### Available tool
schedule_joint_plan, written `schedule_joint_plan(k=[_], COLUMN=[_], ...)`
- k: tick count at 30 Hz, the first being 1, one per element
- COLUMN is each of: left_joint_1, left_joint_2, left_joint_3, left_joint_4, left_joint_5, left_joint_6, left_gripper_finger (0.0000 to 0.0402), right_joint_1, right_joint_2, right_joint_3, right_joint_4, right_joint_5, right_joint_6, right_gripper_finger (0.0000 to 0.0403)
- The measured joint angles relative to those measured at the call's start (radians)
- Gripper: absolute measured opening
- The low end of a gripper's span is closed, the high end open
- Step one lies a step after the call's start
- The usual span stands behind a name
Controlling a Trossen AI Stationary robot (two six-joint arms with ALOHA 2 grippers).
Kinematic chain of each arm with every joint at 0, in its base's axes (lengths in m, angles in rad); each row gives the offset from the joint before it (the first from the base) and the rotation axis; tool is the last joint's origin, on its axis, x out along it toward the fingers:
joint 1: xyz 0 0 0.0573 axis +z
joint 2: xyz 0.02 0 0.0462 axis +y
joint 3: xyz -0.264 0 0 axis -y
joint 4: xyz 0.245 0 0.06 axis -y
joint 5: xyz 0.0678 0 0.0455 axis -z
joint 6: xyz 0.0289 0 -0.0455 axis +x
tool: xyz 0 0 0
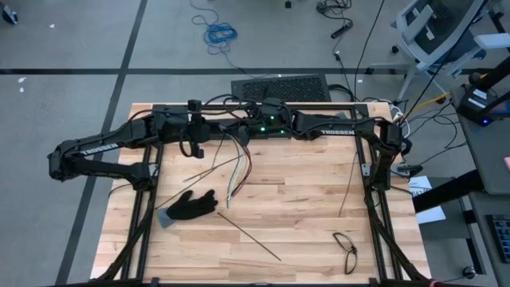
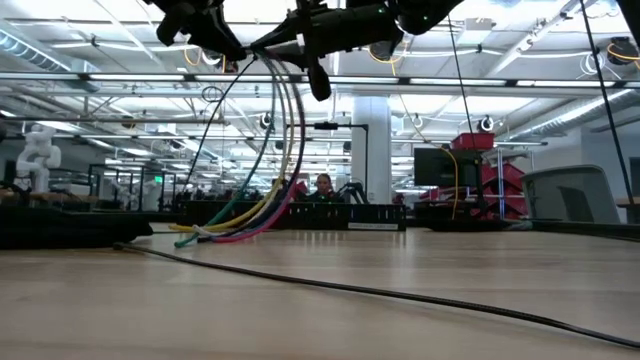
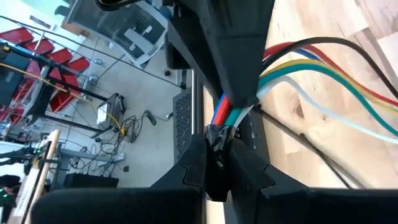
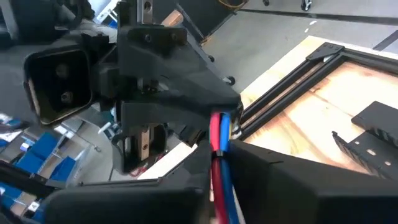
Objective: Ziptie cables
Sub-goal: Put the zip tied cabled wires into the cable duct
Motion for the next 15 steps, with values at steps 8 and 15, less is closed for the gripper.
schedule_joint_plan(k=[8,15], left_joint_1=[0.025,0.056], left_joint_2=[0.012,0.007], left_joint_3=[0.003,0.003], left_joint_4=[0.007,0.01], left_joint_5=[-0.19,-0.149], left_joint_6=[-0.002,0.0], left_gripper_finger=[0.0041,0.0041], right_joint_1=[0.001,0.006], right_joint_2=[0.0,0.0], right_joint_3=[-0.008,-0.006], right_joint_4=[-0.07,-0.06], right_joint_5=[-0.059,-0.054], right_joint_6=[0.025,0.032], right_gripper_finger=[0.0146,0.0163])
